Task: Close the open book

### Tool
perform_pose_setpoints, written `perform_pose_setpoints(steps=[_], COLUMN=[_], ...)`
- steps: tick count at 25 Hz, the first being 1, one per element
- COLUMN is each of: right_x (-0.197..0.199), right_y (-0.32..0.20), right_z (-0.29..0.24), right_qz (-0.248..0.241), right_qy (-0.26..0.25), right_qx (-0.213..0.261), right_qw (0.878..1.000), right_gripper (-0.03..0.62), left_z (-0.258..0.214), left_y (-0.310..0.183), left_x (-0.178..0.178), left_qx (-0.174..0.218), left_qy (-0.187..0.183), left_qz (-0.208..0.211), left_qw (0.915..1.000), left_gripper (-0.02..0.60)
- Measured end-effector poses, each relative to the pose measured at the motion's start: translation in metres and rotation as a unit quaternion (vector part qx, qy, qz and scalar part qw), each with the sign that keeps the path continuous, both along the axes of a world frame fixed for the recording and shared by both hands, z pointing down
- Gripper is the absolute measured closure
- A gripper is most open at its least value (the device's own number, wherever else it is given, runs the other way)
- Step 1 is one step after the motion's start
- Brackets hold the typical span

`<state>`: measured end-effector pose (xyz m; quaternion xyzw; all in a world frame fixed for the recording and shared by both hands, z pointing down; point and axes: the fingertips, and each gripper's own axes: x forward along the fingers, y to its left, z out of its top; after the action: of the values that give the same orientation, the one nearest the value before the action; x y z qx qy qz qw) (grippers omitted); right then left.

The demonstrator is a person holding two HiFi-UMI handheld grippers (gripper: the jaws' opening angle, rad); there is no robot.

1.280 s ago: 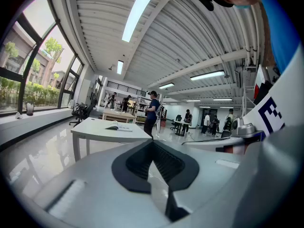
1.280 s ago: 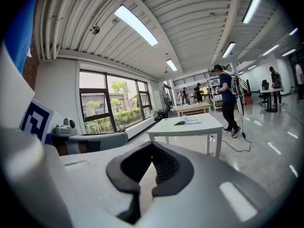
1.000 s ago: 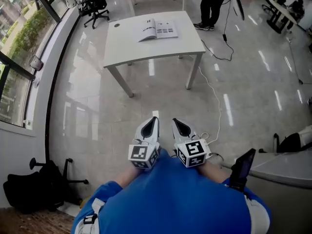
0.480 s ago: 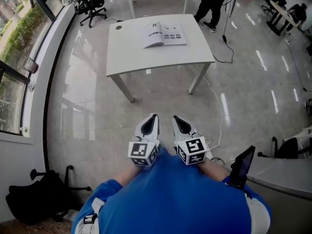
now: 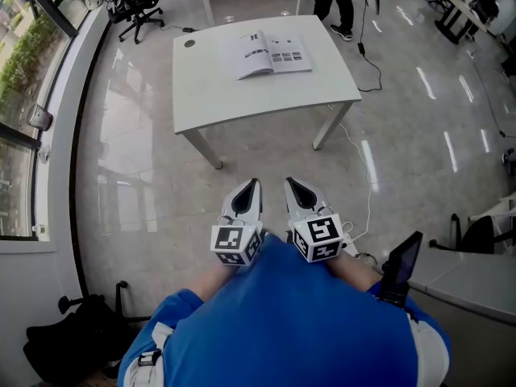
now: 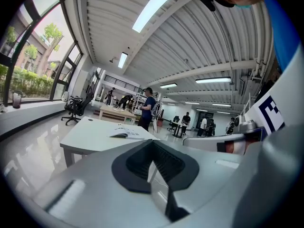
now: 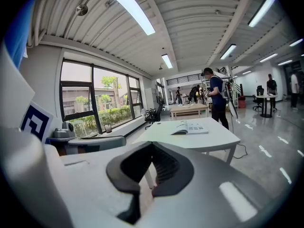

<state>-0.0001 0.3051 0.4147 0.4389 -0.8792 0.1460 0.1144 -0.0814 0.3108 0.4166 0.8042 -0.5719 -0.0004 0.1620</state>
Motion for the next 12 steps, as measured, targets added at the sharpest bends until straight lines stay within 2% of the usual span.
perform_pose_setpoints(steps=[6, 12], right_x=[-0.003, 0.006], right_y=[-0.042, -0.106], right_z=[0.008, 0.01], right_qz=[-0.002, -0.016], right_qy=[-0.006, -0.021], right_qx=[-0.005, -0.008], right_qw=[1.0, 1.0], right_gripper=[0.592, 0.592], left_z=[0.004, 0.01], left_y=[-0.044, -0.107], left_x=[-0.003, 0.002], left_qx=[-0.003, -0.017], left_qy=[-0.005, -0.012], left_qz=[0.0, -0.018], left_qw=[1.0, 0.9996], left_gripper=[0.575, 0.575])
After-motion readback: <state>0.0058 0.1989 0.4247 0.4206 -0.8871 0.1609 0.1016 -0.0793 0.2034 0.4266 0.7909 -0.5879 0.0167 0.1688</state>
